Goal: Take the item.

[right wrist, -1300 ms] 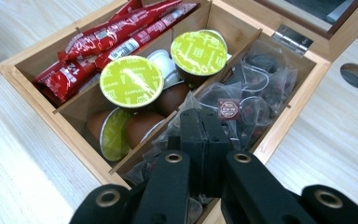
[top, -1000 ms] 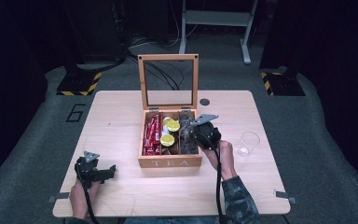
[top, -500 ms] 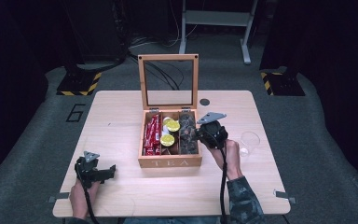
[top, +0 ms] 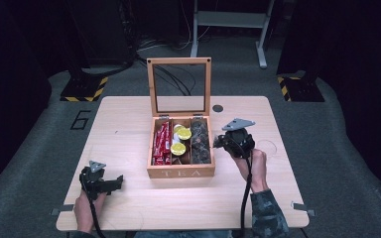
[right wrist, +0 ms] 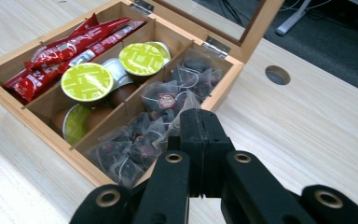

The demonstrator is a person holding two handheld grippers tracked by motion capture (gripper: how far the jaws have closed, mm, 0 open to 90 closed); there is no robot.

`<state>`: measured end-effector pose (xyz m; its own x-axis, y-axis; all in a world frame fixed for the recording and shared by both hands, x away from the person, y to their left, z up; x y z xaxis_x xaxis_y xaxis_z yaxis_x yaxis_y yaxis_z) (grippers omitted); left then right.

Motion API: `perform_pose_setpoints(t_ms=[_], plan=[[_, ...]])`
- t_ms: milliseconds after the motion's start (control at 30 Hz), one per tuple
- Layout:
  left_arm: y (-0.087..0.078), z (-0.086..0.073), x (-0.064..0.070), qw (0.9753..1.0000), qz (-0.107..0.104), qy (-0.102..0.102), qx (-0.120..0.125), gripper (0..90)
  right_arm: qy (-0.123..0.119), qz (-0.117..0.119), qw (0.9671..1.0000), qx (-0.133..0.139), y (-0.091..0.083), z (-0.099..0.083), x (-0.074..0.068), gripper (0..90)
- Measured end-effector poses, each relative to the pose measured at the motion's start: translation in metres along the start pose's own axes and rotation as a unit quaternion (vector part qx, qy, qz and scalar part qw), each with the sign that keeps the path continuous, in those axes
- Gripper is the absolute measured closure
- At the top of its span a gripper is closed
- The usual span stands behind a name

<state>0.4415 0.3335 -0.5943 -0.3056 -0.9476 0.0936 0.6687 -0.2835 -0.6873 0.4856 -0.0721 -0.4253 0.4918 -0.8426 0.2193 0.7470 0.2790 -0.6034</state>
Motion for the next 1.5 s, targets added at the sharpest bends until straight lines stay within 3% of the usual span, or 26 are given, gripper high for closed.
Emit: perform_pose_setpoints(t_ms=[633, 833, 1500], plan=[[0.000, 0.000, 0.000, 1.0000, 0.000, 0.000, 0.000, 0.3, 0.037, -0.044, 0.9983, 0.003, -0.022, -0.017, 0.042, 90.0], [0.000, 0.000, 0.000, 1.0000, 0.000, 0.000, 0.000, 0.3, 0.038, -0.058, 0.9976, -0.001, -0.027, -0.024, 0.057, 90.0], [0.000, 0.000, 0.000, 1.0000, 0.000, 0.000, 0.000, 0.3, 0.086, -0.105, 0.9906, -0.022, -0.039, -0.057, 0.107, 90.0]])
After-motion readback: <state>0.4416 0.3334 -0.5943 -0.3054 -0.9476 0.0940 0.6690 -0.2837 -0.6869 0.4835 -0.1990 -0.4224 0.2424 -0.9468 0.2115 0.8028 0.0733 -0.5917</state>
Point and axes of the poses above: each handheld gripper's, and its own axes: y roughly forward along the jaws, z roughly out of its top, x roughly to its right, the point moved 9 cm from there along y, roughly forward along the jaws, and after that the axes turned 8 degrees about -z, right-handed, at the moved point
